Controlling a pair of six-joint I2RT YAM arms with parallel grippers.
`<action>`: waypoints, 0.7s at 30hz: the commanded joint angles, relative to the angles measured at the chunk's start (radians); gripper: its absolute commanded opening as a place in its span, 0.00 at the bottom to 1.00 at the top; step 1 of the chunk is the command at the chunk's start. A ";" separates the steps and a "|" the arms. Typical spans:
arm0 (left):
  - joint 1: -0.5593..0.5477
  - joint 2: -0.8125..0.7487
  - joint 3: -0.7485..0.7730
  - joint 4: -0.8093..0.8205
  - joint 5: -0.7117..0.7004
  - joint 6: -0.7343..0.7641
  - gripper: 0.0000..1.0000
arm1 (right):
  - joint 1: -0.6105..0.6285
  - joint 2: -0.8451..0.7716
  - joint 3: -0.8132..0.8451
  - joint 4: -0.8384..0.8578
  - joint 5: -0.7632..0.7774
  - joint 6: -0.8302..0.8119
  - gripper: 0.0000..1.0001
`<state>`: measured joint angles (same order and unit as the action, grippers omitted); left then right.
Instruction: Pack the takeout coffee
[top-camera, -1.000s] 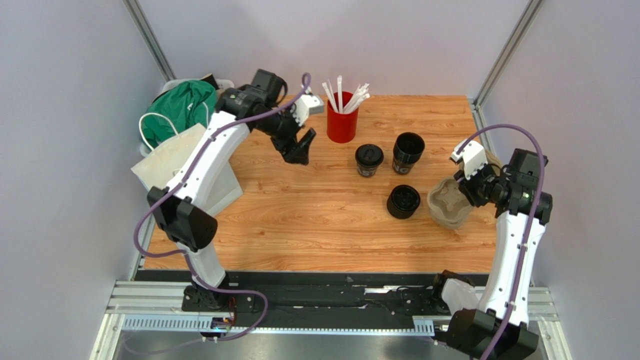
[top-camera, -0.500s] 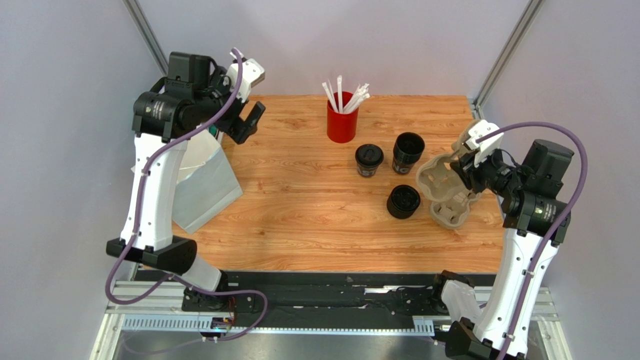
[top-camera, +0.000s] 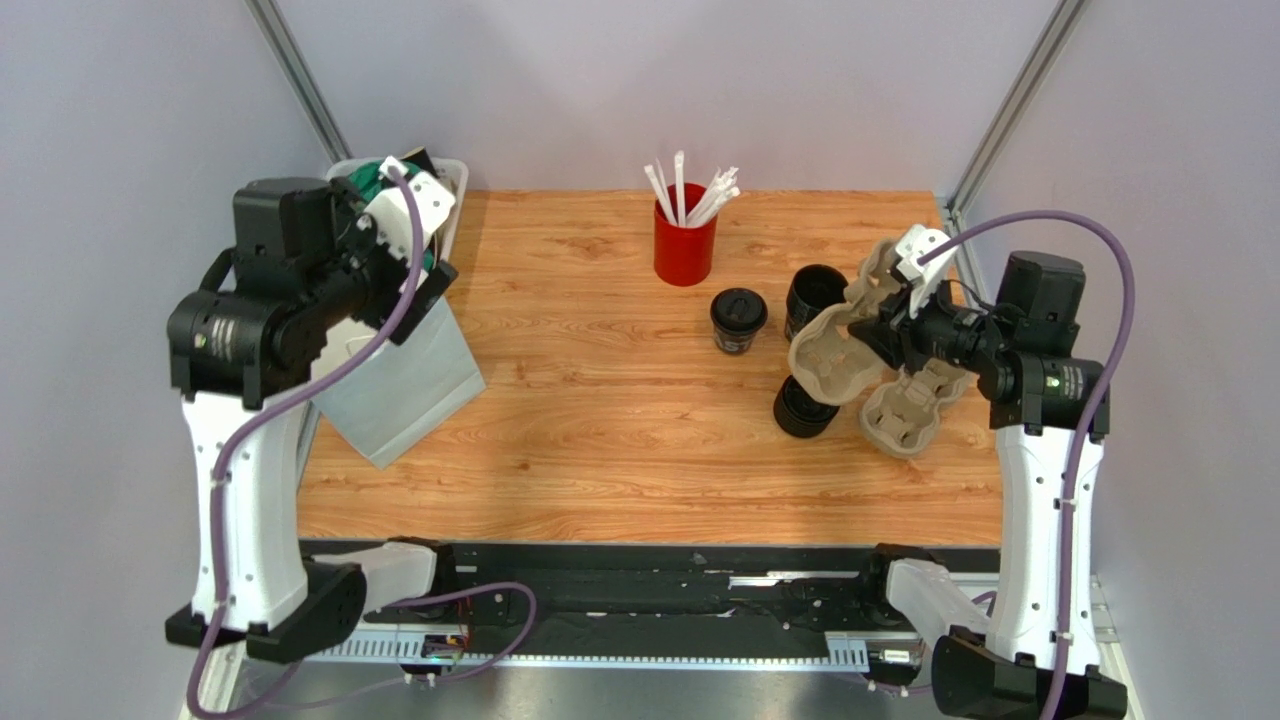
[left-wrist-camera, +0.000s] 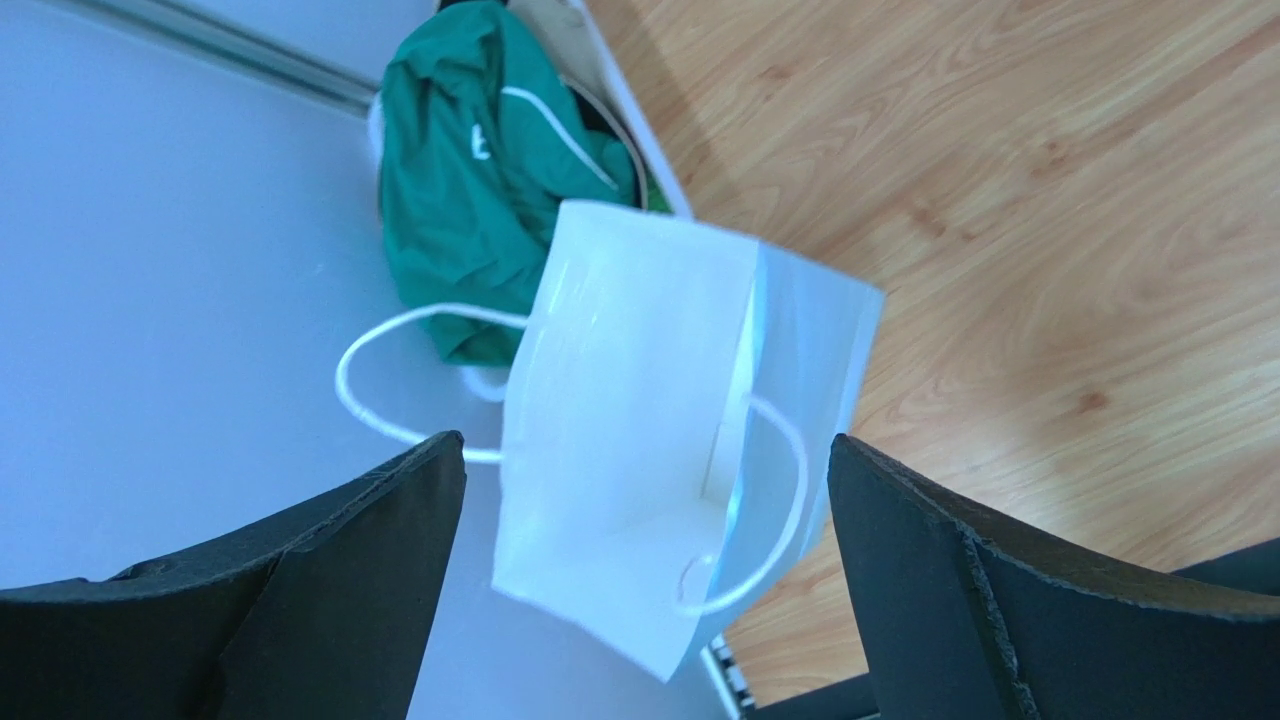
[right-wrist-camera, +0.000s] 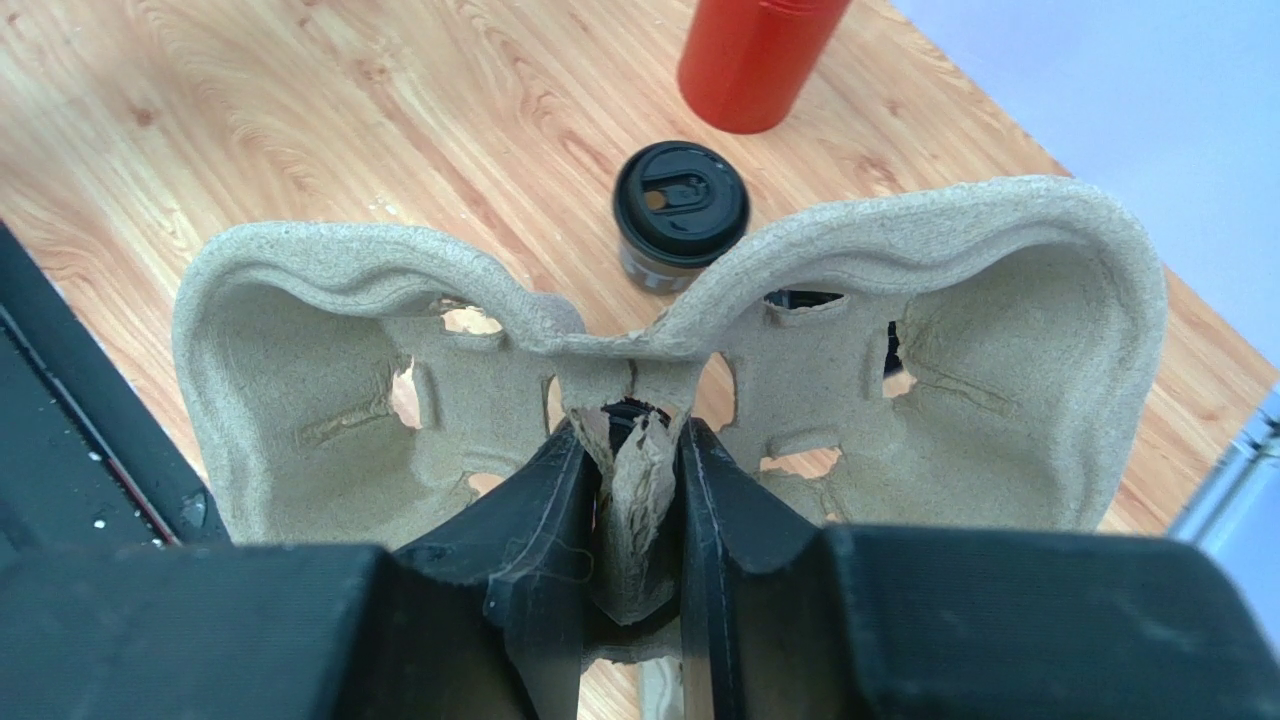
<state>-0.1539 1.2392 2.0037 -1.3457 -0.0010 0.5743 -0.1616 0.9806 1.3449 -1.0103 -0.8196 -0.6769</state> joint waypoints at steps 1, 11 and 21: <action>0.004 -0.109 -0.080 -0.336 -0.093 0.120 0.99 | 0.056 0.007 -0.021 0.074 0.042 0.048 0.23; 0.004 -0.158 -0.154 -0.334 -0.025 0.177 0.99 | 0.117 0.010 -0.075 0.145 0.094 0.082 0.23; 0.004 -0.210 -0.365 -0.334 0.081 0.245 0.81 | 0.132 0.020 -0.110 0.191 0.134 0.109 0.23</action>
<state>-0.1539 1.0481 1.6806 -1.3602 0.0330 0.7712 -0.0444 0.9993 1.2442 -0.8841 -0.7074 -0.6048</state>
